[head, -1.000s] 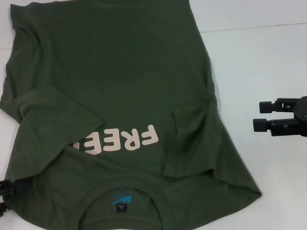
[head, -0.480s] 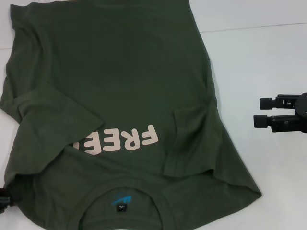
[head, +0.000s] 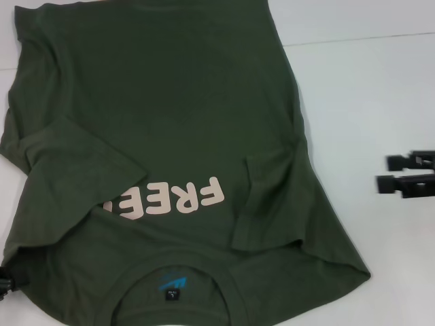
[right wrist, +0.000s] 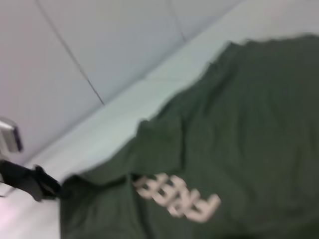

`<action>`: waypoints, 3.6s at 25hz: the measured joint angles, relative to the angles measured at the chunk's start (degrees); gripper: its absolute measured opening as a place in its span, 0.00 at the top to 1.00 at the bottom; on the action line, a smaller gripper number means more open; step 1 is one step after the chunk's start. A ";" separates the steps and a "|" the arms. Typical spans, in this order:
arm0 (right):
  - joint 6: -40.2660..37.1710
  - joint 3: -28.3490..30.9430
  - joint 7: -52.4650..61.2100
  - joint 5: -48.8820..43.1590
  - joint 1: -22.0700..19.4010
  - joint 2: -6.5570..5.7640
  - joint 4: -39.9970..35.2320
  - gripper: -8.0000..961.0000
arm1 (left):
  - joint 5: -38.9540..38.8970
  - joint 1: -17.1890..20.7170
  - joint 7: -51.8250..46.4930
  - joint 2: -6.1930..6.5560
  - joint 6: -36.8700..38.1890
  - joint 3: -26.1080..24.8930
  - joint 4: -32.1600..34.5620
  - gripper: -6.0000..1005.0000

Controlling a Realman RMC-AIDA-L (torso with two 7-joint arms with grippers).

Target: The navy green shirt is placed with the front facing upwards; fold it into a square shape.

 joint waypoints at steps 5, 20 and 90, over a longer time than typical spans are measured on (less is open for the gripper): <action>0.22 0.67 9.85 -8.75 0.36 -1.46 -3.03 0.11 | -0.30 -0.01 -0.17 0.32 0.01 -0.26 -0.08 0.97; 0.83 -0.61 18.81 -24.50 6.19 -1.83 2.18 0.11 | -0.40 -0.79 -0.25 0.74 0.13 -0.55 -0.26 0.97; 7.97 -2.75 16.96 -21.73 7.72 -1.36 20.82 0.11 | -0.39 -0.83 0.11 1.26 0.04 -0.88 0.28 0.97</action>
